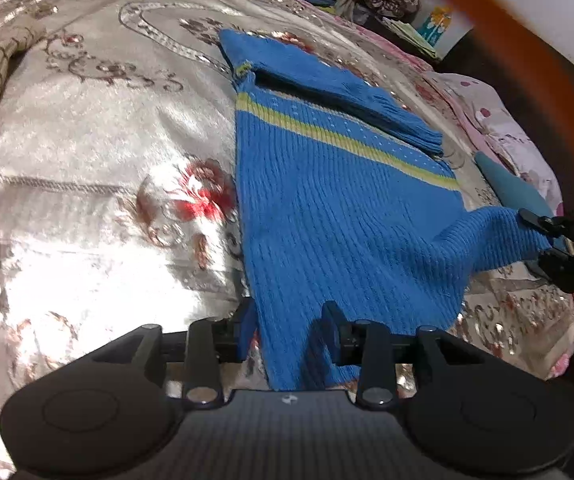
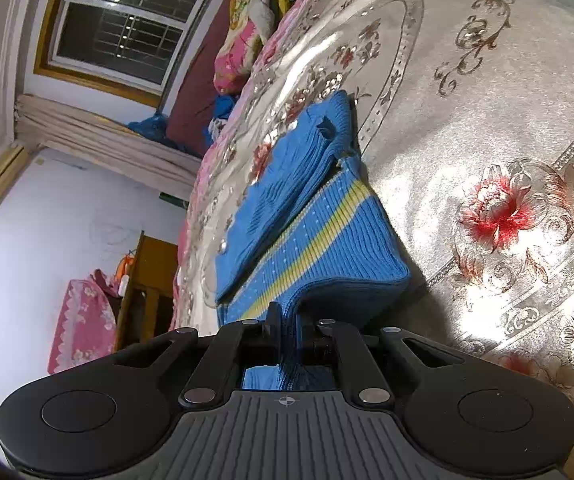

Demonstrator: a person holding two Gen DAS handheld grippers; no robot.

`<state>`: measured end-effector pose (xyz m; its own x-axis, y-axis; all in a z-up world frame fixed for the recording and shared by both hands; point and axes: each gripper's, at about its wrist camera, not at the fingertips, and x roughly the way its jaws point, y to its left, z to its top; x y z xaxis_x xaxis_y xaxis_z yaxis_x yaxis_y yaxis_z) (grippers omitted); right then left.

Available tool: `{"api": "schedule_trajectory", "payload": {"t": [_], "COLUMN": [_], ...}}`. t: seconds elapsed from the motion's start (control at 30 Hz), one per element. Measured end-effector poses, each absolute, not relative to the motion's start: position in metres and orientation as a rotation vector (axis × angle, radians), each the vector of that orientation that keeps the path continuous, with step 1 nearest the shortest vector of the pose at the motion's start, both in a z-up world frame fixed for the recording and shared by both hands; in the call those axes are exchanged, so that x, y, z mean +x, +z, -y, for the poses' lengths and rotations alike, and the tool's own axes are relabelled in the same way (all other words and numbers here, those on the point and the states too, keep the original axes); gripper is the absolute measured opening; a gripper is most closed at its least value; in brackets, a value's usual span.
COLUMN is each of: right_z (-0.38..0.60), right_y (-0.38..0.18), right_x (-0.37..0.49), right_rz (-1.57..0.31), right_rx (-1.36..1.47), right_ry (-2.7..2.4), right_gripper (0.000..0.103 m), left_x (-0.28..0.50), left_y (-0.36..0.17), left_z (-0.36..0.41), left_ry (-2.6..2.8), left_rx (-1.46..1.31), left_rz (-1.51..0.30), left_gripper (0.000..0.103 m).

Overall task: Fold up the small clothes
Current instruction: 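Lift the hem with both tools and fold it toward the collar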

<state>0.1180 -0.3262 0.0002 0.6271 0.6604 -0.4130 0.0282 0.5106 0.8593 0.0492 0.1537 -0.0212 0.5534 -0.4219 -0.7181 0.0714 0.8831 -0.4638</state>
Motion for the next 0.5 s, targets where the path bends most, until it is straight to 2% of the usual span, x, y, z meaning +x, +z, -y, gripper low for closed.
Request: {"api": "schedule_trajectory", "payload": {"t": [0.1, 0.27, 0.37, 0.4, 0.5], "right_z": [0.328, 0.324, 0.323, 0.323, 0.326], "right_y": [0.001, -0.002, -0.002, -0.001, -0.002], "right_x": [0.119, 0.118, 0.117, 0.117, 0.117], "right_rz": [-0.822, -0.834, -0.833, -0.832, -0.833], "right_rx": [0.971, 0.975, 0.980, 0.978, 0.978], "right_ry": [0.433, 0.440, 0.441, 0.442, 0.444], "right_gripper": [0.007, 0.007, 0.007, 0.008, 0.008], "left_x": [0.049, 0.062, 0.065, 0.065, 0.062], "left_y": [-0.023, -0.028, -0.028, -0.027, -0.029], "left_z": [-0.153, -0.148, -0.140, -0.139, -0.137], "left_ry": [-0.316, -0.326, -0.326, -0.330, -0.329], "left_rx": [-0.442, -0.546, -0.523, -0.519, -0.518], "left_rz": [-0.948, -0.948, -0.940, -0.943, -0.951], "left_gripper": [0.049, 0.049, 0.037, 0.031, 0.023]}}
